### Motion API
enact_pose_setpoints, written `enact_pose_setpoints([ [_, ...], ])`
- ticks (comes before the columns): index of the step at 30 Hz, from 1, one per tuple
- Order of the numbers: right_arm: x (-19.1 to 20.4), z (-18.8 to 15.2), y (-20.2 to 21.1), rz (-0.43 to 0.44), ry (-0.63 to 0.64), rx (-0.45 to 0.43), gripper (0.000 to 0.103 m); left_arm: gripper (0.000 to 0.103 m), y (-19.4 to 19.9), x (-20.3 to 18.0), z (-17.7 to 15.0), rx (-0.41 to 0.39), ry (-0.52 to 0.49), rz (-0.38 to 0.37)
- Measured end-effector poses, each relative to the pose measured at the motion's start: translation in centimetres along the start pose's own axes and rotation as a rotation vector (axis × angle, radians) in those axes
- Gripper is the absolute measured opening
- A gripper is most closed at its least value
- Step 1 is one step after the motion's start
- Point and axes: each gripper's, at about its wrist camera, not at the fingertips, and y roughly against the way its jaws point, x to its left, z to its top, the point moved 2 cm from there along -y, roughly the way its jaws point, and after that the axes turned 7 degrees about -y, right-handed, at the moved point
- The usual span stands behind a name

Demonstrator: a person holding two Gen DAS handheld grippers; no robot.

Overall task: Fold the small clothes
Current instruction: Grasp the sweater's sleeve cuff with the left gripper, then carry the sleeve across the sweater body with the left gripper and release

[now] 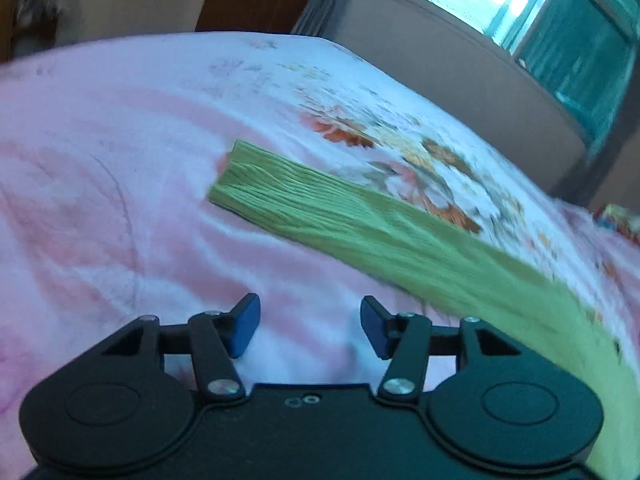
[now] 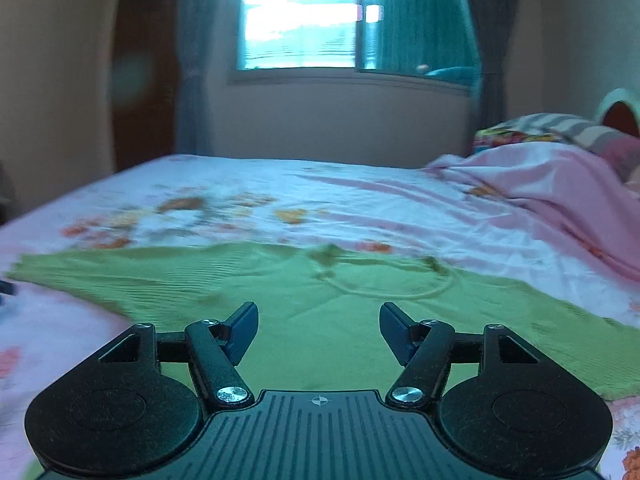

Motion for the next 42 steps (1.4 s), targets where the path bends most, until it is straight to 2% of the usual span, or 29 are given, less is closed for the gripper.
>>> enact_pose_setpoints([
  [2, -0.3, -0.4, -1.7, -0.031, -0.011, -0.005, 0.067, 0.052, -0.9, 0.8, 0.4, -0.025, 0.056, -0.028],
  [5, -0.8, -0.7, -3.5, -0.038, -0.030, 0.007, 0.067, 0.050, -2.5, 2.8, 1.2, -0.059, 0.197, -0.100],
  [8, -1.0, -0.8, -3.8, -0.033, -0.032, 0.006, 0.067, 0.028, -4.3, 4.7, 1.5, -0.084, 0.321, -0.152],
  [9, -1.2, -0.8, -3.8, -0.034, -0.033, -0.001, 0.067, 0.016, -4.8, 5.3, 1.6, -0.085, 0.357, -0.162],
  [10, -1.5, -0.8, -3.6, -0.037, -0.036, -0.006, 0.067, 0.011, -5.2, 6.0, 1.7, -0.084, 0.390, -0.171],
  [11, -1.9, -0.7, -3.6, -0.047, -0.038, -0.009, 0.067, 0.011, -5.7, 6.5, 1.7, -0.086, 0.421, -0.199],
  [13, -2.7, -0.7, -3.4, -0.076, -0.041, -0.012, 0.067, 0.010, -6.2, 6.8, 2.2, -0.084, 0.419, -0.214],
  [18, -6.2, -1.0, -3.3, -0.139, -0.077, 0.014, 0.067, 0.006, -5.2, 5.2, 3.5, -0.093, 0.290, -0.140],
  [19, -6.7, -1.1, -3.0, -0.145, -0.081, 0.014, 0.067, 0.007, -4.9, 5.3, 3.3, -0.100, 0.304, -0.146],
  [21, -7.5, -1.2, -2.3, -0.149, -0.084, 0.009, 0.067, 0.015, -4.6, 6.0, 2.7, -0.113, 0.363, -0.174],
  [22, -7.7, -1.2, -2.0, -0.152, -0.080, 0.003, 0.067, 0.024, -4.4, 6.4, 2.3, -0.125, 0.400, -0.202],
  [25, -8.0, -1.5, -1.3, -0.146, -0.089, 0.000, 0.067, 0.040, -3.1, 6.8, 1.3, -0.166, 0.458, -0.262],
  [28, -7.7, -2.0, -1.1, -0.140, -0.088, 0.005, 0.067, 0.046, -2.3, 7.2, 0.7, -0.197, 0.497, -0.300],
  [30, -7.6, -2.2, -1.3, -0.134, -0.102, 0.013, 0.067, 0.046, -2.2, 7.8, 0.3, -0.231, 0.554, -0.326],
  [35, -6.7, -2.9, -1.4, -0.129, -0.096, 0.025, 0.067, 0.046, -3.5, 7.9, 1.1, -0.255, 0.589, -0.313],
  [37, -6.7, -3.0, -1.4, -0.132, -0.100, 0.025, 0.067, 0.047, -3.8, 7.7, 1.0, -0.264, 0.625, -0.330],
  [39, -6.7, -3.0, -1.3, -0.133, -0.104, 0.021, 0.067, 0.047, -3.3, 7.3, 0.5, -0.207, 0.618, -0.334],
  [40, -6.8, -2.9, -1.3, -0.133, -0.105, 0.018, 0.067, 0.048, -2.9, 6.6, 0.5, -0.151, 0.578, -0.306],
  [42, -6.9, -2.9, -1.2, -0.130, -0.107, 0.011, 0.067, 0.048, -1.8, 5.6, 0.5, -0.112, 0.523, -0.232],
])
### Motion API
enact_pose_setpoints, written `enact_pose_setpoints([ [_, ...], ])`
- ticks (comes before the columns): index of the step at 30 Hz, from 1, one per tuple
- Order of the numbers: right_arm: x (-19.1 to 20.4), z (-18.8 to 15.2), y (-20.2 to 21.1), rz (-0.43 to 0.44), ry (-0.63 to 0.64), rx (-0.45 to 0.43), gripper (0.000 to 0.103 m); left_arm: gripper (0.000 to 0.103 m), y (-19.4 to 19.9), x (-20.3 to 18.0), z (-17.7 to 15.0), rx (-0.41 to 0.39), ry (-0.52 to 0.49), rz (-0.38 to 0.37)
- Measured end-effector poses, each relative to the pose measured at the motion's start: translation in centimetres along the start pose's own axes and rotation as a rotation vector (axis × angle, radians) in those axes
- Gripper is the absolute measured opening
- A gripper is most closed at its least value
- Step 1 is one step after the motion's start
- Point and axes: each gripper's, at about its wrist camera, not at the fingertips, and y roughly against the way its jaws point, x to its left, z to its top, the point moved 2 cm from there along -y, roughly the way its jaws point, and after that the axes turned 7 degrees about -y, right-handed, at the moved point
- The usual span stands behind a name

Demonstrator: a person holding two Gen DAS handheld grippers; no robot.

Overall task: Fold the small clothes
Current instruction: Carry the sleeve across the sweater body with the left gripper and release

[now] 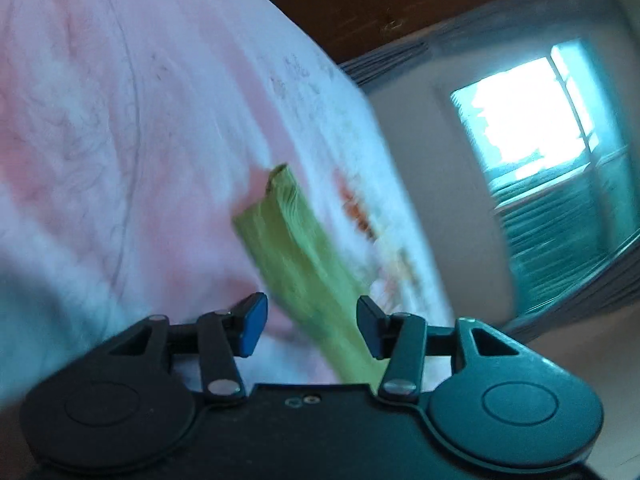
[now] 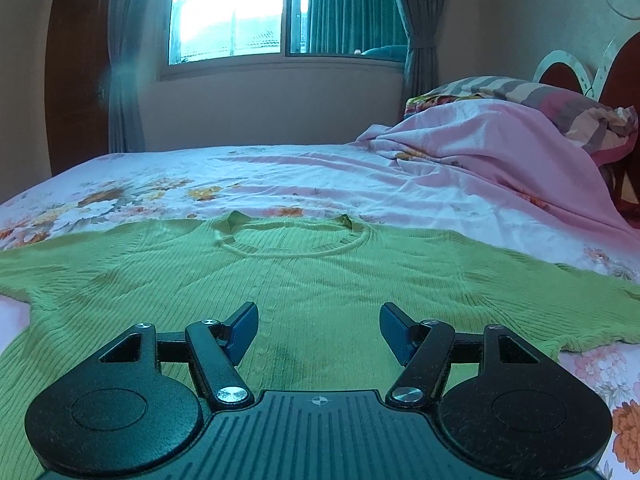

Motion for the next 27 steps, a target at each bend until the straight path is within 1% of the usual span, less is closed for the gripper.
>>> enact_pose_setpoints([
  [1, 0.0, -0.1, 0.0, 0.002, 0.001, -0.003, 0.067, 0.048, -0.1, -0.3, 0.1, 0.002, -0.013, 0.026],
  [3, 0.1, -0.3, 0.0, 0.002, 0.004, -0.002, 0.067, 0.048, -0.8, -0.2, 0.5, -0.011, 0.015, 0.054],
  [6, 0.2, -0.5, 0.2, 0.001, -0.005, 0.005, 0.067, 0.049, -2.7, -0.5, 1.2, -0.029, 0.054, 0.055],
  [8, 0.2, -0.4, 0.5, 0.002, -0.004, -0.003, 0.067, 0.049, -3.4, -0.1, 1.6, -0.045, 0.078, 0.012],
  [9, 0.2, -0.4, 0.6, 0.003, -0.007, -0.006, 0.067, 0.048, -3.2, 0.4, 1.6, -0.063, 0.100, -0.031],
  [10, 0.0, -0.3, 0.7, 0.000, -0.010, -0.011, 0.067, 0.048, -2.8, 1.0, 1.4, -0.086, 0.127, -0.090],
  [13, -0.5, 0.0, 0.8, -0.009, -0.015, -0.024, 0.067, 0.046, -1.2, 2.6, 0.3, -0.147, 0.151, -0.226],
  [15, -0.9, 0.1, 0.8, -0.018, -0.008, -0.029, 0.067, 0.046, -0.4, 3.2, -0.4, -0.165, 0.152, -0.274],
  [17, -1.1, 0.1, 0.6, -0.023, -0.010, -0.025, 0.067, 0.047, -0.2, 2.9, -0.8, -0.168, 0.129, -0.288],
  [19, -1.3, 0.0, 0.4, -0.030, -0.016, -0.024, 0.067, 0.046, -0.9, 2.8, -0.6, -0.165, 0.110, -0.239],
  [21, -1.4, -0.1, 0.4, -0.030, -0.025, -0.022, 0.067, 0.045, -1.8, 2.3, 0.2, -0.180, 0.090, -0.214],
  [22, -1.4, -0.1, 0.5, -0.030, -0.028, -0.024, 0.067, 0.041, -1.9, 2.2, 0.4, -0.188, 0.081, -0.197],
  [23, -1.4, -0.1, 0.5, -0.030, -0.032, -0.026, 0.067, 0.037, -2.1, 2.0, 0.4, -0.190, 0.072, -0.175],
  [24, -1.6, -0.1, 0.5, -0.032, -0.037, -0.028, 0.067, 0.026, -2.1, 2.0, 0.2, -0.182, 0.056, -0.131],
  [25, -1.8, -0.2, 0.5, -0.040, -0.044, -0.027, 0.067, 0.016, -1.8, 1.9, -0.1, -0.165, 0.034, -0.079],
  [27, -2.7, -0.1, 0.1, -0.066, -0.071, -0.014, 0.067, 0.005, -2.9, 0.7, 0.5, -0.130, -0.018, 0.048],
])
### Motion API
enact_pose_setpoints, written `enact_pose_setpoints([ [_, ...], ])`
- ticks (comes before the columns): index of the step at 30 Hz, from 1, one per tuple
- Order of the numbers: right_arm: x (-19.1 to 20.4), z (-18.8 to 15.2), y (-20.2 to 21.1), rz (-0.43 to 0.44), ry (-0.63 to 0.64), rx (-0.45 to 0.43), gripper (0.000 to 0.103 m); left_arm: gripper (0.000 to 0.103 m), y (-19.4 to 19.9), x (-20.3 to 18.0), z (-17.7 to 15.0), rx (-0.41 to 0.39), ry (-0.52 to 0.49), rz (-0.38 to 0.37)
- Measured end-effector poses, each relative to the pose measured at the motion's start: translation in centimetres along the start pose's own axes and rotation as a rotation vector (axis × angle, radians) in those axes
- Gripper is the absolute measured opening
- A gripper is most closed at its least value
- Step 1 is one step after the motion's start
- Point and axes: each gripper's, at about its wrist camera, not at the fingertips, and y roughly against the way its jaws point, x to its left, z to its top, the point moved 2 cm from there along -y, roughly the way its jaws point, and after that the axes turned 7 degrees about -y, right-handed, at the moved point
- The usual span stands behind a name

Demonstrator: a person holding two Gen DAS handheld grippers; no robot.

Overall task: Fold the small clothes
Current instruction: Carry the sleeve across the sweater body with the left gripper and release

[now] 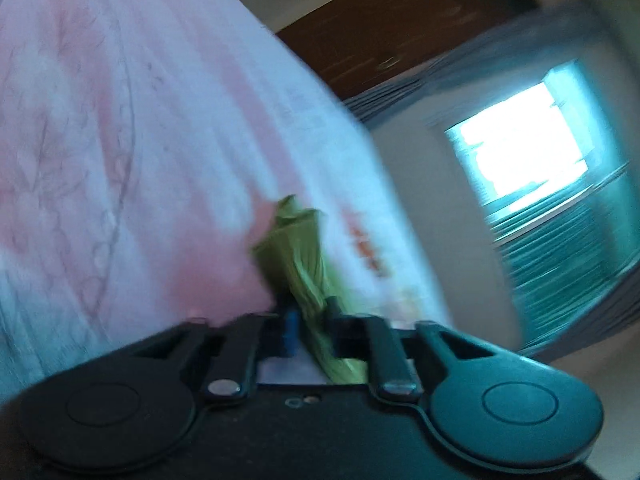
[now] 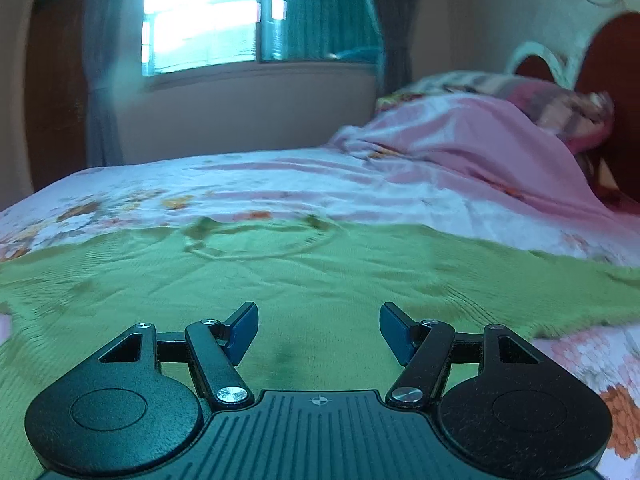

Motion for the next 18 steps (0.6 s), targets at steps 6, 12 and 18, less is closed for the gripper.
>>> enact_pose_setpoints([
  [6, -3.3, 0.6, -0.3, -0.075, -0.023, -0.001, 0.067, 0.017, 1.3, -0.7, -0.2, -0.012, -0.015, 0.044],
  [12, -5.8, 1.1, -0.7, -0.128, -0.071, -0.005, 0.067, 0.023, 1.8, -1.5, -0.6, -0.010, -0.095, 0.077],
  [18, -6.7, 1.4, 0.1, -0.116, -0.107, -0.023, 0.067, 0.002, 0.1, -3.2, 0.6, 0.024, -0.201, 0.177],
])
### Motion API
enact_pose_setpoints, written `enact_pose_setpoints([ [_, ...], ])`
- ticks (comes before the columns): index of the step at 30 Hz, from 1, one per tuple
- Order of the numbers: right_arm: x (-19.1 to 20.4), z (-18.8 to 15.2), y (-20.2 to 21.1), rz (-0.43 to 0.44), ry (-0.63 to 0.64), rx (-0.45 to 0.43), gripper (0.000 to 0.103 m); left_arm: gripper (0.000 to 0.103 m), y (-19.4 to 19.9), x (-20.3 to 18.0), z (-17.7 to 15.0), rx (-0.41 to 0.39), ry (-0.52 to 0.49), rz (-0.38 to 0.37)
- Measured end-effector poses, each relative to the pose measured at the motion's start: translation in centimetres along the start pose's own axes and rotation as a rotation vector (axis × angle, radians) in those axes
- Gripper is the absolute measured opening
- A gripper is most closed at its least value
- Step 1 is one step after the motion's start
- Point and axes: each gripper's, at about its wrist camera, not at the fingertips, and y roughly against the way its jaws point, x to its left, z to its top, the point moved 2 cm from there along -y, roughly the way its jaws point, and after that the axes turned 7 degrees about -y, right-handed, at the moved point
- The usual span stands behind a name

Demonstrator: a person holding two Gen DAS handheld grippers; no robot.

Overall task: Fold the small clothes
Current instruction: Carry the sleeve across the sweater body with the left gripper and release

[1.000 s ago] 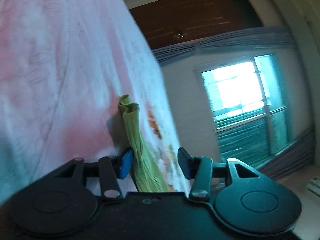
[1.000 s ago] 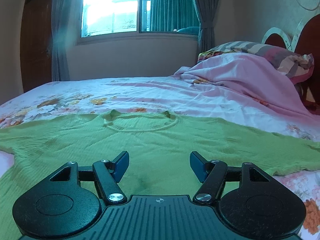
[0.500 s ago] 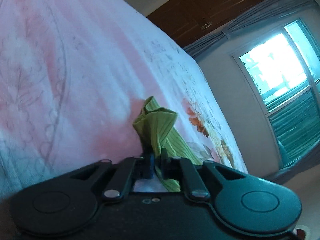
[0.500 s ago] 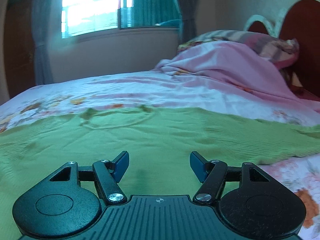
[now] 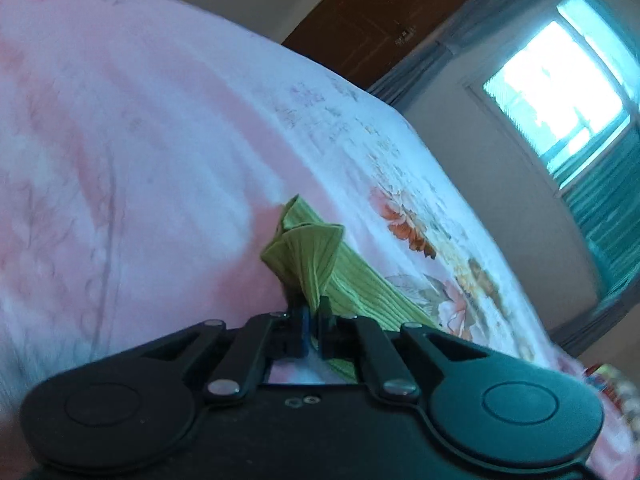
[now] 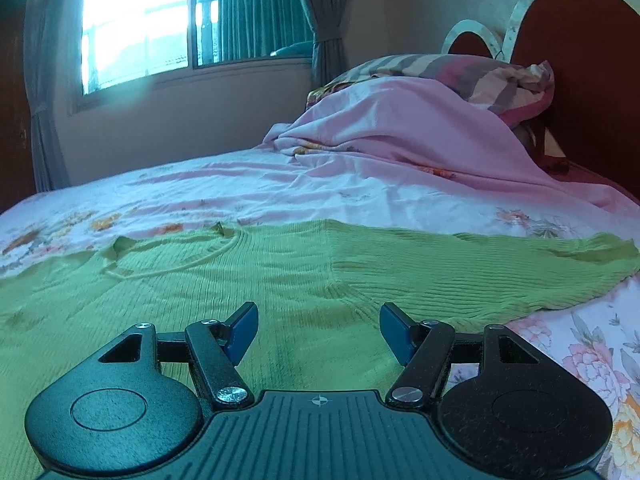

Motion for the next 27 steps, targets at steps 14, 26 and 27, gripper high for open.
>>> enact_pose_setpoints([
  [14, -10.7, 2.3, 4.0, -0.054, -0.110, -0.065, 0.067, 0.002, 7.8, -31.0, -8.1, -0.098, -0.533, -0.384],
  [26, -21.3, 1.2, 5.9, -0.127, -0.202, -0.060, 0.067, 0.002, 5.7, -46.6, -32.9, 0.149, -0.868, -0.476],
  [27, -22.0, 1.1, 5.9, -0.125, -0.217, -0.058, 0.067, 0.002, 6.2, -46.8, -33.8, 0.148, -0.882, -0.476],
])
